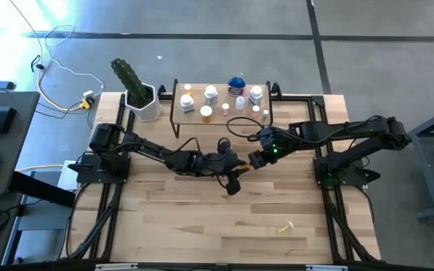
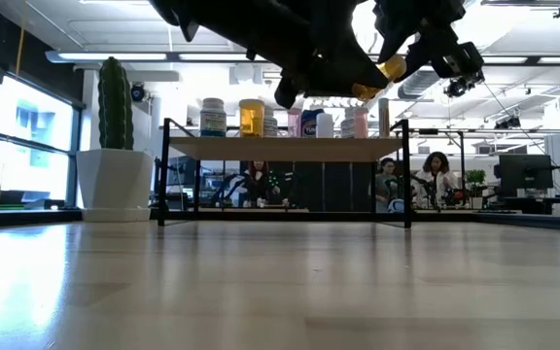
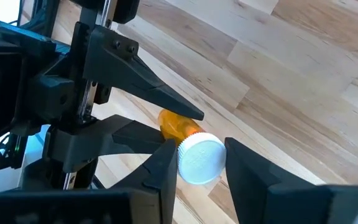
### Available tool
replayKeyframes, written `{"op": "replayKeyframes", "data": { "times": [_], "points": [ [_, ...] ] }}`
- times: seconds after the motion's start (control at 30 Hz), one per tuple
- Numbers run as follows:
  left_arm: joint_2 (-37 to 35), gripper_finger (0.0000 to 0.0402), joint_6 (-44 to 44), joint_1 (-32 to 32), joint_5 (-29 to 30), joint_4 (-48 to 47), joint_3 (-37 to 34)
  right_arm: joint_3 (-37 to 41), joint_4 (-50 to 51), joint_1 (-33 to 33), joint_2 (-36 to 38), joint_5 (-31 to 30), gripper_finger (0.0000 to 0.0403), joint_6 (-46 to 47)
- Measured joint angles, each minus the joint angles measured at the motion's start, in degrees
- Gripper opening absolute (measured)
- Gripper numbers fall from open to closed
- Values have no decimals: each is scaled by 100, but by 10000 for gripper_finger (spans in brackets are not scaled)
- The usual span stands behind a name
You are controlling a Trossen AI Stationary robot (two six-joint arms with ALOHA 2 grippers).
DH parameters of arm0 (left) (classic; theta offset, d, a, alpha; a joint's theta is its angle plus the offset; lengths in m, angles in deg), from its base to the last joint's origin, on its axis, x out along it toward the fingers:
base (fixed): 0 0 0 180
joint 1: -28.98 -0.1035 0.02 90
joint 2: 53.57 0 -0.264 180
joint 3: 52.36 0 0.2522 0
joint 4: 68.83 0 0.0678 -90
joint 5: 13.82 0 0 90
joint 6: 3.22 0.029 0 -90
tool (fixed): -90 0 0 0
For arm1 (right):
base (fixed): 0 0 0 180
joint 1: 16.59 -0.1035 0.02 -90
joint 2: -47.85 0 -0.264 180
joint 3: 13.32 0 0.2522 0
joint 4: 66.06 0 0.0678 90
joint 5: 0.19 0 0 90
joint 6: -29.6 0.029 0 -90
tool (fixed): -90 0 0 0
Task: Pick and place medicine bottles onto shelf by color
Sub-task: Put the orange pill bottle on the shelf
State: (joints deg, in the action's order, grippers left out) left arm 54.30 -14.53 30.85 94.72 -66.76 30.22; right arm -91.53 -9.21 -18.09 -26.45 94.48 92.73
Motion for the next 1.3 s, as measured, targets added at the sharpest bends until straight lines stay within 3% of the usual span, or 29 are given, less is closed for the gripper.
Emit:
{"op": "replayKeyframes", "data": {
  "times": [0.27, 0.6, 1.3],
  "points": [
    [-10, 150, 96, -7, -686, -287, 2, -2, -12, -2, 0, 0, 103, -150],
    [-169, 222, -568, -174, -1202, -1101, 0, -9, 67, 95, 0, -140, 103, -477],
    [-1428, 225, -395, -918, -1871, -3567, 0, -9, -349, 530, 0, -31, 103, -1555]
  ]
}}
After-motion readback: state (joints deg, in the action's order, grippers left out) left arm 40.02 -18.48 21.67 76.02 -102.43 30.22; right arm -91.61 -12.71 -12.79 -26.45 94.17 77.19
